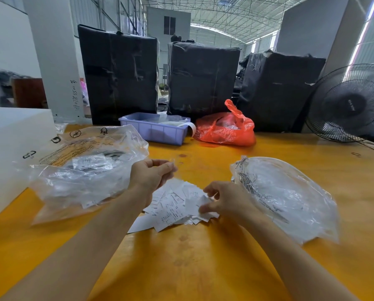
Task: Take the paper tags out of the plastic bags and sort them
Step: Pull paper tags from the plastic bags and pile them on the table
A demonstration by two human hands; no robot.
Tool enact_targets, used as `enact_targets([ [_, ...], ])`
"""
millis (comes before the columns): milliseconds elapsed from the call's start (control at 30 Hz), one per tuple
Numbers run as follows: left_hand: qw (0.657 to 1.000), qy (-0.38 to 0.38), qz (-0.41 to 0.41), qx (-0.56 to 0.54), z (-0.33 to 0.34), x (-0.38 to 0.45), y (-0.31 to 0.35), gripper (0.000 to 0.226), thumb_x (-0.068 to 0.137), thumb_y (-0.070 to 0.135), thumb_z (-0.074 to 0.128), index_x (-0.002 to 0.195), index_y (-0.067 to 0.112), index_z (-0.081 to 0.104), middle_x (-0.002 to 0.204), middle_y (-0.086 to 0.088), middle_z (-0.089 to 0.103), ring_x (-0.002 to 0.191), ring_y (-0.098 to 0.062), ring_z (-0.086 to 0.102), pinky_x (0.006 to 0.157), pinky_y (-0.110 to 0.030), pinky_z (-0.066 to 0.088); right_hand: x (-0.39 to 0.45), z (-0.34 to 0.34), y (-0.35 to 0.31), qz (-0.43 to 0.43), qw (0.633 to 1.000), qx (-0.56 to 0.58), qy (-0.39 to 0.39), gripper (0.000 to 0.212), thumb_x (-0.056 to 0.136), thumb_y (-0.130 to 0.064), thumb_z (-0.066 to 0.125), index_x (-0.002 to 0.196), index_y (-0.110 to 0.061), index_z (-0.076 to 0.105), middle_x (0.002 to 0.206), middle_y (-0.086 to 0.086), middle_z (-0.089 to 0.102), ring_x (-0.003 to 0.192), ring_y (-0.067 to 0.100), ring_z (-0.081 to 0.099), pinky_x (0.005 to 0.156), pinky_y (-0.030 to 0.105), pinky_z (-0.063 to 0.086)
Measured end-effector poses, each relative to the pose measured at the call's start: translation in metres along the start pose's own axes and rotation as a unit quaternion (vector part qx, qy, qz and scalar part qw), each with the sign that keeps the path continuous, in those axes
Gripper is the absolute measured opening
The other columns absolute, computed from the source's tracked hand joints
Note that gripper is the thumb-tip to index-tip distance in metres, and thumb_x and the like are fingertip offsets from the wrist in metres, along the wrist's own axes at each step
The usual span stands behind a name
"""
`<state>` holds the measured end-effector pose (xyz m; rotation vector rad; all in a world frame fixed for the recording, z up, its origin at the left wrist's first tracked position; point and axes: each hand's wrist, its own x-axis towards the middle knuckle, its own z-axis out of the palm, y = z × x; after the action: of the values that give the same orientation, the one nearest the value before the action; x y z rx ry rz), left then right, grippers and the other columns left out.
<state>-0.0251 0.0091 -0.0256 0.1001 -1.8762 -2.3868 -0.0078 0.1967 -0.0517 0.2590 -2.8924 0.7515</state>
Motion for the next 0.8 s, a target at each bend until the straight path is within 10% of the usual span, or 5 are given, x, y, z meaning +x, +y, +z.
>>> enact_targets([
  [267,0.995,-0.009,0.014,0.093,0.004,0.000,-0.011,0.007,0.083,0.010,0.070,0.081,0.011,0.063,0.076,-0.002,0.069,0.063,-0.007,0.059,0.051,-0.013,0.045,0.001,-0.001,0.004,0.024,0.997,0.074,-0.016,0.029,0.066,-0.022,0.085,0.091,-0.017,0.068,0.071,-0.008,0.056,0.063,0.004,0.051,0.050,0.008,0.037],
  [500,0.990,-0.028,0.005,0.137,0.007,-0.003,-0.015,0.007,0.082,0.013,0.070,0.081,0.012,0.064,0.079,-0.002,0.070,0.066,-0.010,0.060,0.055,-0.017,0.044,0.001,-0.002,0.009,0.010,0.984,0.172,0.047,0.021,0.075,-0.003,0.076,0.064,-0.020,0.067,0.063,0.000,0.064,0.056,0.011,0.056,0.059,0.030,0.050],
  [667,0.987,-0.097,-0.118,0.044,0.008,-0.007,-0.004,0.022,0.073,0.014,0.074,0.091,0.005,0.065,0.077,-0.005,0.074,0.061,-0.013,0.065,0.051,-0.021,0.051,0.000,-0.012,0.001,-0.135,0.904,0.317,0.251,0.021,0.074,0.012,0.068,0.070,-0.008,0.071,0.071,0.001,0.068,0.064,0.008,0.062,0.061,0.021,0.050],
  [800,0.957,-0.184,-0.199,-0.101,0.008,-0.011,0.003,0.025,0.065,0.015,0.072,0.088,0.009,0.066,0.093,-0.016,0.073,0.069,-0.021,0.072,0.052,-0.023,0.054,-0.001,-0.009,-0.005,-0.308,0.863,0.137,0.375,0.009,0.073,0.007,0.075,0.071,0.000,0.070,0.082,0.009,0.066,0.075,0.018,0.064,0.065,0.026,0.054],
])
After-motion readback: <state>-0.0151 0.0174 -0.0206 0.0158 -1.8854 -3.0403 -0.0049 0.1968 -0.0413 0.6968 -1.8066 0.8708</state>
